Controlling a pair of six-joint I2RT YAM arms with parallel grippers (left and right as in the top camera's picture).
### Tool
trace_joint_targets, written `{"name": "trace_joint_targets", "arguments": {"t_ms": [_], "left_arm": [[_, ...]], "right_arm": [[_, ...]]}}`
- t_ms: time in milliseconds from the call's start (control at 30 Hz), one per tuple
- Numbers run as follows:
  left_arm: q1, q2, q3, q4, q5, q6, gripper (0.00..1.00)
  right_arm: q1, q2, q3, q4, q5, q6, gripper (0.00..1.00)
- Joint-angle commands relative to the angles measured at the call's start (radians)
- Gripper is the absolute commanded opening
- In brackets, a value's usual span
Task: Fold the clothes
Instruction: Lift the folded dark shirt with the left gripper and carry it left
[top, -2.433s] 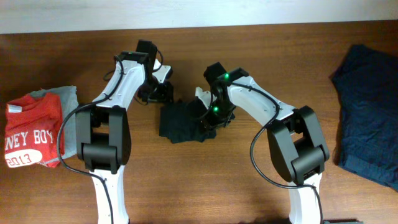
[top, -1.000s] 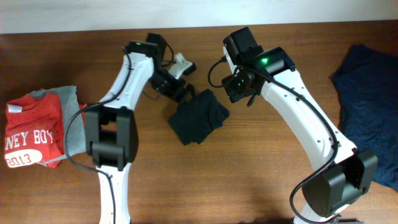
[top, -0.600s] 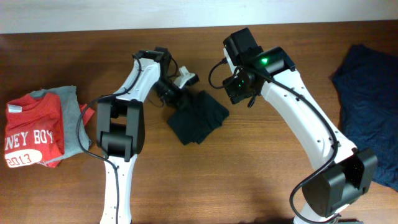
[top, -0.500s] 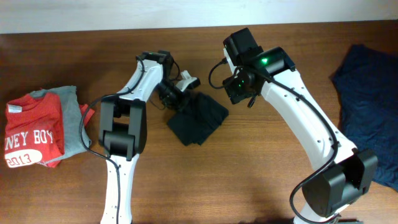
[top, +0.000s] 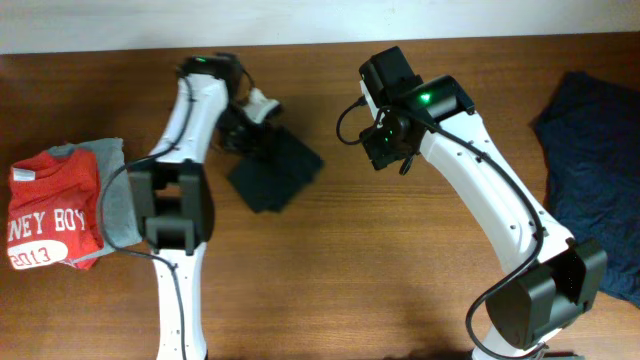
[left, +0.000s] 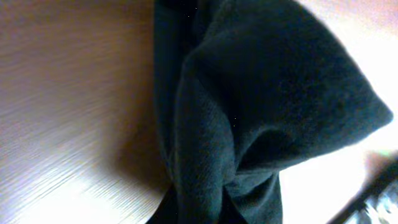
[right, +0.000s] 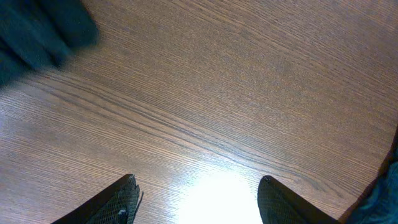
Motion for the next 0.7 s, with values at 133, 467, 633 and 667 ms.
{"name": "trace_joint_targets", "arguments": {"t_ms": [133,467,633,667], "left_arm": [[0.209,-0.383,0.066,-0.073,-0.301,-0.122,0.01],[0.502,-0.532,0.061,-0.029,-0.299,-0.228,0.01],[0.639,-0.514,-0.074,0.068,-0.141,-0.255,0.01],[0.644,-0.514,-0.089,0.078,-0.129,-0.255,0.01]], "right_arm": [[-0.074,-0.001,0.004,-0.03,0.023,0.014,0.66],[-0.168,-0.001,0.004,-0.095,0.022,0.0,0.66],[-0.168,-0.001,0.004,-0.095,0.02,0.0,0.66],[-0.168,-0.001,0.004,-0.095,0.019,0.0,0.66]]}}
